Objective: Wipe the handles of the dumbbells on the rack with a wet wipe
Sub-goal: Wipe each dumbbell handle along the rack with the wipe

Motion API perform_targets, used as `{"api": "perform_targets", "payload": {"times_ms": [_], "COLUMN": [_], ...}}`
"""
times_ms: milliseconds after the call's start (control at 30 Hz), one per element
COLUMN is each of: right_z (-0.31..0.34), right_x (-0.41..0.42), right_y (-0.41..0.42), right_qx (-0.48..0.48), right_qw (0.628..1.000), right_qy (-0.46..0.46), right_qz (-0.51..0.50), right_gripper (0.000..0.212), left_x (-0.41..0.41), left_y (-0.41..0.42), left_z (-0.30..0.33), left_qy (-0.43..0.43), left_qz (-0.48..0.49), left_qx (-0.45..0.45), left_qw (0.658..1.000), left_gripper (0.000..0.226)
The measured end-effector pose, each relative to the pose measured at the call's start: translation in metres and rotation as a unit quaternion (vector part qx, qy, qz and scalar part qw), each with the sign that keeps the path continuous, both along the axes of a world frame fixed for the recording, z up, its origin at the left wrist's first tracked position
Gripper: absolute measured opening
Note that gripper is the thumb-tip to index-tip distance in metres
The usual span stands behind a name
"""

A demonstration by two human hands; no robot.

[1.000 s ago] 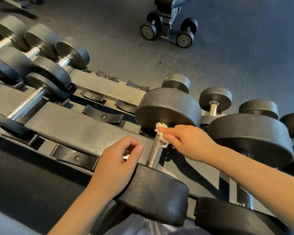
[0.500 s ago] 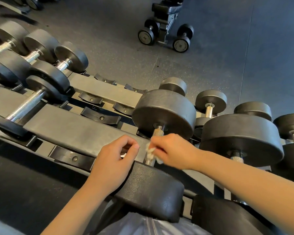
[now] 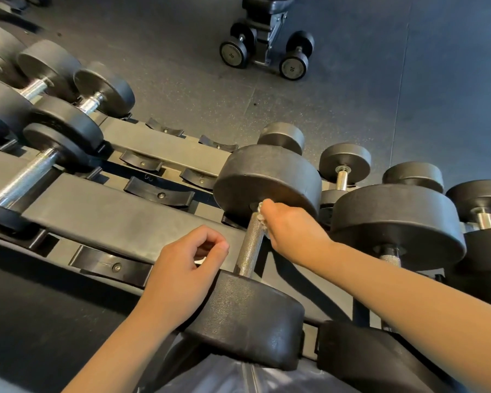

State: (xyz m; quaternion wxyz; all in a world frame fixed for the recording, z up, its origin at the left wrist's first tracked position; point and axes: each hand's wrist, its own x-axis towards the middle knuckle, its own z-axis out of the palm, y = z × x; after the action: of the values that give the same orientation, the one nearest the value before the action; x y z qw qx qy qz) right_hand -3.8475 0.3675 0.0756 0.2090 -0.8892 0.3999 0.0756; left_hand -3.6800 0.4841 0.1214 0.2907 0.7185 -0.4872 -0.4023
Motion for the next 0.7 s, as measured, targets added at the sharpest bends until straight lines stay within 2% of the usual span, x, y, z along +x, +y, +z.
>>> {"api": "perform_targets", "payload": {"times_ms": [67,167,267,367,433,467,533,567,633,667,700], "right_z": [-0.004,-0.005,-0.002,0.001,0.002,0.002,0.001,0.002,0.004,0.005,0.003], "right_x": [-0.003,-0.011,-0.016,-0.018,-0.02,-0.023,-0.025,-0.024,-0.012,-0.004,0.001], "right_y": [0.003,0.015,0.03,0.034,0.028,0.022,0.012,0.009,0.007,0.008,0.01], "right_qx": [0.053,0.18,0.304,0.325,0.367,0.365,0.344,0.362,0.449,0.468,0.472], "right_qw": [0.998,0.973,0.939,0.94,0.927,0.928,0.926,0.895,0.765,0.726,0.719], "right_qy": [-0.023,-0.124,-0.143,-0.104,-0.081,-0.067,-0.071,-0.099,-0.172,-0.195,-0.203], "right_qz": [-0.031,-0.079,-0.067,0.017,0.011,-0.011,-0.14,-0.241,-0.429,-0.465,-0.468], "right_gripper": [0.021,0.003,0.013,0.011,0.014,0.015,0.01,0.009,0.013,0.015,0.016], "left_x": [0.0,0.0,0.001,0.001,0.002,0.002,0.001,0.001,0.0,-0.001,-0.001], "left_y": [0.001,0.0,0.0,0.0,0.001,0.001,0.001,0.001,0.001,0.001,0.001], "left_z": [-0.001,0.0,0.0,-0.001,-0.001,-0.001,-0.001,-0.001,0.001,0.001,0.001], "left_qy": [0.0,0.002,0.004,-0.001,-0.002,-0.001,0.006,0.007,0.001,-0.003,-0.006], "left_qz": [0.004,0.005,-0.001,-0.001,0.009,0.015,0.026,0.029,0.029,0.028,0.027], "left_qx": [0.0,-0.003,-0.003,-0.003,-0.003,-0.004,-0.006,-0.006,-0.005,-0.004,-0.004], "left_qw": [1.0,1.0,1.0,1.0,1.0,1.0,1.0,1.0,1.0,1.0,1.0], "left_gripper": [0.007,0.007,0.008,0.009,0.009,0.009,0.008,0.008,0.008,0.008,0.008]}}
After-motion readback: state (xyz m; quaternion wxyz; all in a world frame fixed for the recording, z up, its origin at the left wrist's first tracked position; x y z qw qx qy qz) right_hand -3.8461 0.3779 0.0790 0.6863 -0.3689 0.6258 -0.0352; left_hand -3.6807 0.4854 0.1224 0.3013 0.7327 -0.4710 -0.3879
